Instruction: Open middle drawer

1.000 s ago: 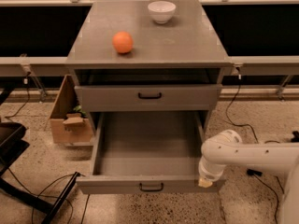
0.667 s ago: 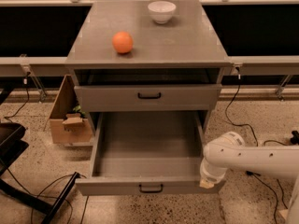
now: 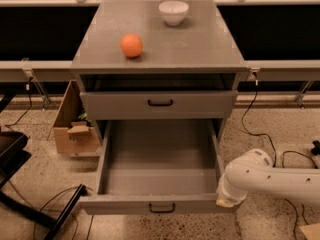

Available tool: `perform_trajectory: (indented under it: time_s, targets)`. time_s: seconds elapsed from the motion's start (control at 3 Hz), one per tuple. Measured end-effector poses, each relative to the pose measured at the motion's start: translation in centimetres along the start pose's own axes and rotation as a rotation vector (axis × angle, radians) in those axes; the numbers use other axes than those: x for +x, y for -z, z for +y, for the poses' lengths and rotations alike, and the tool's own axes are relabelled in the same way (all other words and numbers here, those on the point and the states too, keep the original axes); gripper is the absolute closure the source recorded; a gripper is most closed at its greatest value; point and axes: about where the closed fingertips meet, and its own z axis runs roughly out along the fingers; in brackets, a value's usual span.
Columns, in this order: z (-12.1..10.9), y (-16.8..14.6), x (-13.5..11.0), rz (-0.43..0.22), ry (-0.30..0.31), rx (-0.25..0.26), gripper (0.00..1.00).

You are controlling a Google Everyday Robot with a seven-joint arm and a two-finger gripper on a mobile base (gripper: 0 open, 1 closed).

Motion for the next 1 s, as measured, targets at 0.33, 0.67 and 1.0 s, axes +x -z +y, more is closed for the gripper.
perform_trajectory:
  time_s: [0.33,0.67,1.0]
  targets:
    - [1.12,0.46,0.83,-0.002,-0.002,0.002,1.00]
    - [1.10,0.42,0.81,-0.002,-0.002,0.002,1.00]
    - [2.06,0.85,1.48,-0.004,-0.002,0.003,1.00]
